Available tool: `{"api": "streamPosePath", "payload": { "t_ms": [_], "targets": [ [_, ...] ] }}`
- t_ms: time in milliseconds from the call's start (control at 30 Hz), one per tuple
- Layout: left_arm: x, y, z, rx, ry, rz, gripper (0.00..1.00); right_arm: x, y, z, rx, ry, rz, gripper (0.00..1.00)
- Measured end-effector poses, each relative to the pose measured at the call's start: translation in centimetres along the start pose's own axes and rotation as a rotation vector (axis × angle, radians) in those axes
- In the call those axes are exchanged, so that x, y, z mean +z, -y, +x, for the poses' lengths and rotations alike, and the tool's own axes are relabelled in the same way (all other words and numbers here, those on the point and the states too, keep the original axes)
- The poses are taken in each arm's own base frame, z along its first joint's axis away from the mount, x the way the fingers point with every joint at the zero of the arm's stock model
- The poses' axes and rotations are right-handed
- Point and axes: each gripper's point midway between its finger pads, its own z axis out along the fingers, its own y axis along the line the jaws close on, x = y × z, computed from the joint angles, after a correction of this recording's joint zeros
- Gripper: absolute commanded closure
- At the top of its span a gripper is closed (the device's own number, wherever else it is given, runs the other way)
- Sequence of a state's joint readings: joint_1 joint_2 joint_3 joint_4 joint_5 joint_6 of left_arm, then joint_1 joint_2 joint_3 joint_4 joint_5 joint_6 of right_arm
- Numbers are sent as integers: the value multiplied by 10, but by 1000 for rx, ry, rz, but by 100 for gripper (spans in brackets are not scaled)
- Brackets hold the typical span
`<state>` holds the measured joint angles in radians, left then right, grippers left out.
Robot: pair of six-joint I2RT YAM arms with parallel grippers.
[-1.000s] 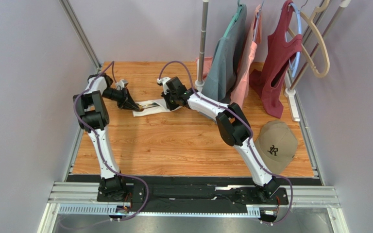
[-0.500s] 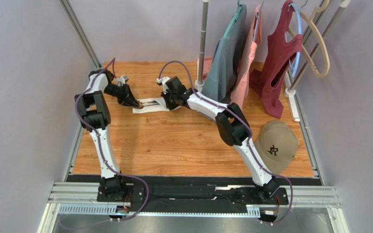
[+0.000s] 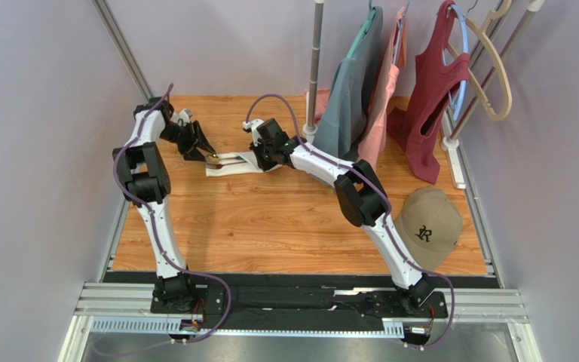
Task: Fold the napkin into a case and place the utensils inside
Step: Insert the spoon into the folded napkin, then reset both arms
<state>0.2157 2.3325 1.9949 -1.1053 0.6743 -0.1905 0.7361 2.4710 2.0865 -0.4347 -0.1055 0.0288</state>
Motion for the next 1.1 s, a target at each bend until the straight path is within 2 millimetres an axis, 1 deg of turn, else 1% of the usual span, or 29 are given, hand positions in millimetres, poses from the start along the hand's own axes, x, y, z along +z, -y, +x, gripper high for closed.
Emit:
{"api": "streamPosePath", "payload": {
  "t_ms": [167, 300, 367, 467, 533, 600, 667, 767, 800, 833, 867, 900, 933, 1000, 1033, 1100],
  "targets": [
    [-24, 11, -12, 37, 78, -49, 40, 1, 0, 0, 1, -5, 1, 100],
    [-39, 16, -16, 59, 122, -88, 41, 1, 0, 0, 1, -6, 1, 100],
    [-43, 16, -19, 66, 136, -101, 44, 1, 0, -1, 1, -6, 1, 100],
    [-44, 14, -20, 62, 142, -118, 46, 1, 0, -1, 1, -6, 2, 100],
    [-45, 14, -20, 57, 148, -122, 46, 1, 1, -1, 1, -7, 4, 100],
    [-48, 16, -15, 54, 160, -121, 46, 1, 2, -1, 2, -6, 10, 100],
    [-55, 21, -5, 47, 175, -117, 45, 1, 3, -1, 5, -4, 18, 100],
    [-71, 36, 12, 55, 215, -103, 44, 2, 4, -1, 14, -1, 28, 99],
    [-96, 62, 31, 93, 289, -77, 44, 2, 5, -2, 27, 0, 34, 96],
    [-96, 62, 31, 93, 289, -77, 44, 2, 5, -2, 27, 0, 34, 93],
    [-99, 71, 32, 122, 327, -65, 44, 1, 5, -2, 30, 1, 37, 92],
    [-100, 78, 39, 143, 347, -58, 44, 0, 6, -3, 31, 0, 42, 90],
    [-98, 84, 52, 155, 344, -53, 44, -3, 6, -3, 32, -2, 48, 86],
    [-91, 99, 81, 193, 322, -39, 43, -10, 8, -5, 34, -10, 62, 82],
    [-89, 106, 92, 212, 314, -30, 43, -15, 8, -9, 35, -9, 72, 77],
    [-83, 120, 113, 260, 300, -6, 43, -26, 10, -20, 36, 1, 93, 72]
  ]
}}
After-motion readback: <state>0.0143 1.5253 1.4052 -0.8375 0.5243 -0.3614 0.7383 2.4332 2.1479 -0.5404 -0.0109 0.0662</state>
